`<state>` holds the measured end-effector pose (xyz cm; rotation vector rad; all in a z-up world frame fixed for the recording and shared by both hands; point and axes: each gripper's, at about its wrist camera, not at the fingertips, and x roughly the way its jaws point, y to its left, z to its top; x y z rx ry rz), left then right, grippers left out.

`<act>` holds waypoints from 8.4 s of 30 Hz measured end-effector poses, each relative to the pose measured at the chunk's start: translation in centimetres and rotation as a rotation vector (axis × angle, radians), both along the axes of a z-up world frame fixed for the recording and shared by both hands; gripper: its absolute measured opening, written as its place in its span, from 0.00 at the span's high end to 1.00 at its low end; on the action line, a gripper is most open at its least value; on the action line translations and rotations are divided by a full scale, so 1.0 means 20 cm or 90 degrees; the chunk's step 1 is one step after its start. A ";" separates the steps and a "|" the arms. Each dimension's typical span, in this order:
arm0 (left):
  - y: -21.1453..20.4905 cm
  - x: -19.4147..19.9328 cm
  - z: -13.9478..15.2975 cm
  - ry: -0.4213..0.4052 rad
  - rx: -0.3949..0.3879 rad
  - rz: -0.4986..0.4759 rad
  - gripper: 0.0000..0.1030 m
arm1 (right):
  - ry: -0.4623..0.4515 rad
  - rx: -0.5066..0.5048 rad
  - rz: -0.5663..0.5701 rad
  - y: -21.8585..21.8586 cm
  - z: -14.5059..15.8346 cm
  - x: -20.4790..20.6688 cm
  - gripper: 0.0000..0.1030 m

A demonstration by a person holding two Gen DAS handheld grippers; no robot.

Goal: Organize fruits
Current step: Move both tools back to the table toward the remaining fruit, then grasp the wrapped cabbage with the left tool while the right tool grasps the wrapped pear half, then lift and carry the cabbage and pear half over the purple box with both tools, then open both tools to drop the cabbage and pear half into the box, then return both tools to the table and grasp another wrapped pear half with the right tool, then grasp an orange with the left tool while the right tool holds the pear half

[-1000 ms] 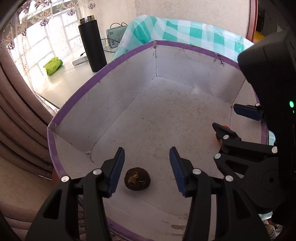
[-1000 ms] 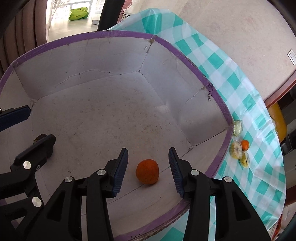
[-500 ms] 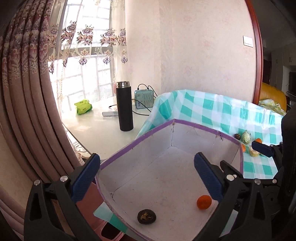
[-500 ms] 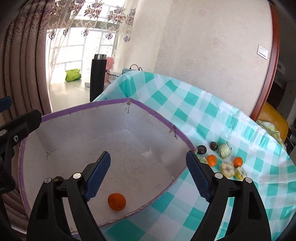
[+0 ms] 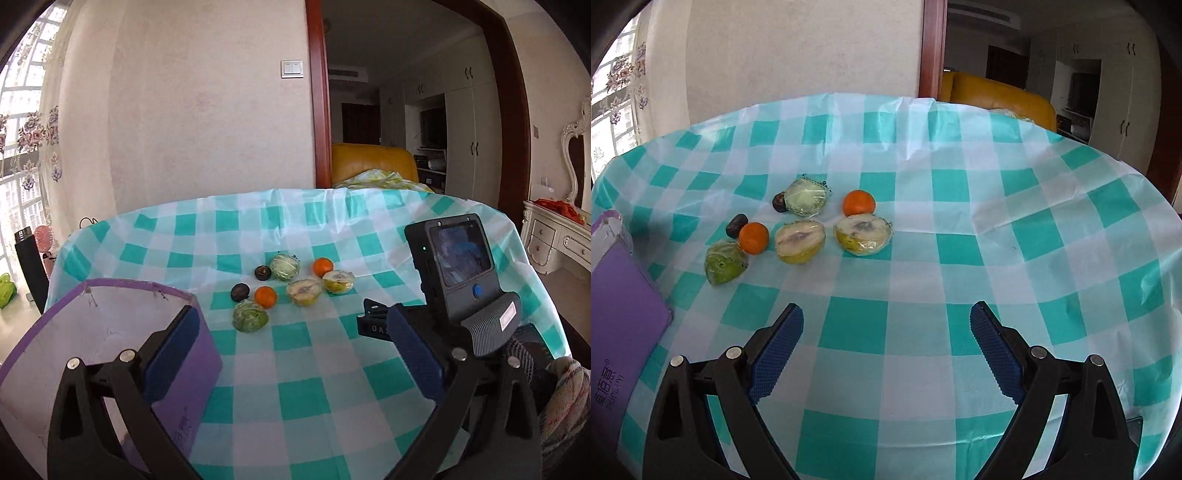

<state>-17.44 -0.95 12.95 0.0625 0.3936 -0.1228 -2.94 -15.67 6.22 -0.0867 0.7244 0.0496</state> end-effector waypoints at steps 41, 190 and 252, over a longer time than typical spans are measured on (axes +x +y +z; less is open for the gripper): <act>0.22 1.19 -0.60 0.307 0.021 0.210 0.54 | 0.122 0.010 0.156 0.14 -0.20 0.73 0.40; 1.40 -0.45 -0.09 0.298 -0.099 0.389 0.02 | 0.028 -0.271 0.493 1.57 0.14 -0.69 0.16; 0.05 1.40 -0.54 0.271 -0.008 0.156 0.15 | 0.080 0.217 -0.060 -0.23 -0.26 0.52 0.45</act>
